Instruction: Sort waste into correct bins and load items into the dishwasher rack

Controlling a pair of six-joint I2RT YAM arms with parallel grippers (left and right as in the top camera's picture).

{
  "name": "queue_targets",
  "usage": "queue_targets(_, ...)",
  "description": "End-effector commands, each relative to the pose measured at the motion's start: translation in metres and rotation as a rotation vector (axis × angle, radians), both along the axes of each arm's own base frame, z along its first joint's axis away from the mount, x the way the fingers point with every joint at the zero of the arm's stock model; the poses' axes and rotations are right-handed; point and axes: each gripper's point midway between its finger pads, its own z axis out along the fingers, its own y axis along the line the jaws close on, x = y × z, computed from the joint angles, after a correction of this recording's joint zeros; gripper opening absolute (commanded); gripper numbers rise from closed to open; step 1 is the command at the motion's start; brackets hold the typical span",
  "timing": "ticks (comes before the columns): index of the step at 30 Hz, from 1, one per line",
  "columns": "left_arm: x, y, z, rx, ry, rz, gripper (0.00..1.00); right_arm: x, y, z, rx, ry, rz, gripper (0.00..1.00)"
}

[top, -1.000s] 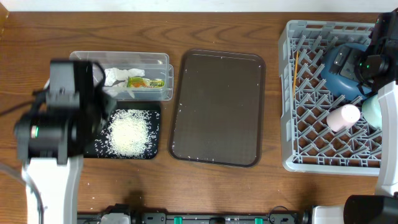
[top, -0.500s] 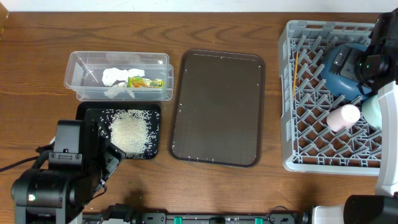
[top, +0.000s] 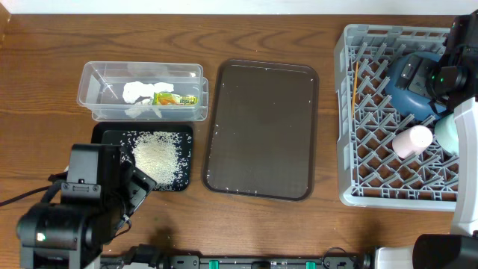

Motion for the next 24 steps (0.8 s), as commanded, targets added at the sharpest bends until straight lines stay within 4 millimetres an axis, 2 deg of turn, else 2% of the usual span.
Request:
queue_targets(1,-0.002,-0.003,-0.013,0.021,-0.028,-0.106,0.92,0.0,-0.002,0.0,0.004,-0.002,-0.018,0.99)
queue_targets(3,0.005,-0.006,-0.024,0.035,-0.095,-0.181,0.92,0.0,-0.002,0.0,0.004,-0.002,-0.018,0.99)
queue_targets(6,0.03,-0.023,-0.035,0.054,-0.293,-0.373,0.92,0.0,-0.002,0.0,0.004,-0.002,-0.018,0.99)
queue_targets(10,0.062,-0.04,-0.036,0.162,-0.605,-0.589,0.93,0.0,-0.002,0.0,0.004,-0.002,-0.018,0.99)
queue_targets(17,0.093,-0.043,-0.051,0.244,-0.946,-0.562,0.93,0.0,-0.002,0.0,0.004,-0.002,-0.018,0.99)
queue_targets(24,0.105,-0.044,-0.057,0.285,-1.139,-0.536,0.93,0.0,-0.002,0.0,0.004,-0.002,-0.018,0.99)
